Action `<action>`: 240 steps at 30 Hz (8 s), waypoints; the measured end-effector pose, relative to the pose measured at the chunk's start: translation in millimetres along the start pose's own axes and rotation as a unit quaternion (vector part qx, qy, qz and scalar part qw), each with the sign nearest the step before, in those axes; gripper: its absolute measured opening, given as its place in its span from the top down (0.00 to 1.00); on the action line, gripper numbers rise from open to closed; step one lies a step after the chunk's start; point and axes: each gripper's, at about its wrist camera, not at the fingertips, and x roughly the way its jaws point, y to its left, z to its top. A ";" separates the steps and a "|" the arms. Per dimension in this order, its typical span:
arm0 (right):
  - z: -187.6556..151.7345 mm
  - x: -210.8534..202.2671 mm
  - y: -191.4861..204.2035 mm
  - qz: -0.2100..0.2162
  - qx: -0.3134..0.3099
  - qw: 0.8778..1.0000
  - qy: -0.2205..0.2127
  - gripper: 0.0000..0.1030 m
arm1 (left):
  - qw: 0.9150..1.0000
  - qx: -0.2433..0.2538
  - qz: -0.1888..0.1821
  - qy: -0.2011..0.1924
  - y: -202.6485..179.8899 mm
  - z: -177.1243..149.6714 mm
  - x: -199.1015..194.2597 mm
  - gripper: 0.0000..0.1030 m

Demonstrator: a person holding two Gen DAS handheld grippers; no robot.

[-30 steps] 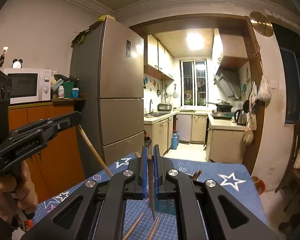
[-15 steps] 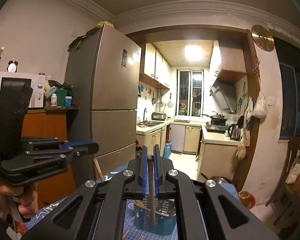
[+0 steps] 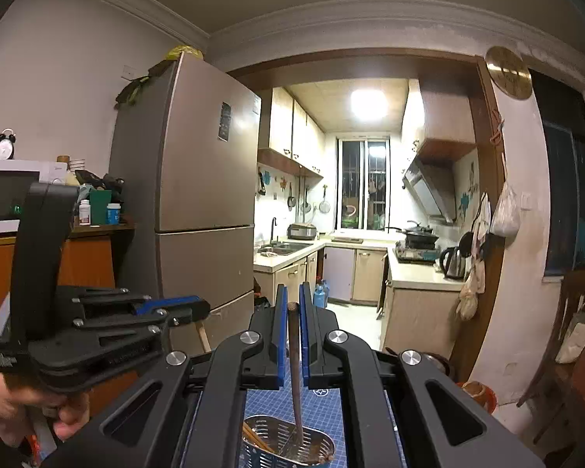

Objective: Organize utensils
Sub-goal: 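Lower the chopsticks into the holder and open both tools, then move both tools back over the remaining chopsticks on the table, then close the right tool on a chopstick while the left tool grasps another chopstick, then lift both chopsticks and carry them above the teal holder, then drop the chopsticks into the holder by opening both tools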

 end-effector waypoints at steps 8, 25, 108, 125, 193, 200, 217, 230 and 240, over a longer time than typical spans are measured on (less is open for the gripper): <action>-26.2 43.5 -9.8 -0.005 0.010 0.999 0.041 0.94 | 1.000 -0.008 -0.002 0.023 3.3 -4.7 33.1 0.95; -69.7 79.8 -19.0 -0.002 0.029 0.997 0.077 0.94 | 1.000 -0.010 -0.002 0.014 -1.1 -14.5 55.7 0.95; -381.3 -143.7 59.5 -0.070 0.031 0.974 0.212 0.85 | 0.996 -0.037 0.000 0.079 -42.5 -375.1 -57.1 0.50; -387.6 -148.7 64.7 -0.075 0.028 0.978 0.194 0.88 | 0.998 -0.021 0.030 0.051 -65.6 -395.2 -63.3 0.79; -171.1 -127.3 26.4 0.003 -0.014 0.999 0.045 0.93 | 0.996 0.021 -0.011 -0.083 -27.2 -168.4 -99.5 0.95; -127.8 -115.7 12.2 0.017 0.006 1.000 0.025 0.93 | 0.998 0.006 -0.024 -0.065 -16.2 -124.3 -89.9 0.95; -28.5 -53.7 -10.2 0.022 0.023 0.999 -0.022 0.93 | 0.999 -0.018 -0.015 -0.046 -5.6 -47.8 -51.5 0.95; -9.7 30.7 -16.3 0.023 0.026 0.999 -0.015 0.93 | 0.997 -0.025 0.005 -0.079 1.6 -7.2 -6.4 0.95; -47.7 80.0 -25.5 0.017 0.032 0.999 0.019 0.93 | 0.998 -0.028 0.008 -0.053 9.4 -21.3 42.7 0.95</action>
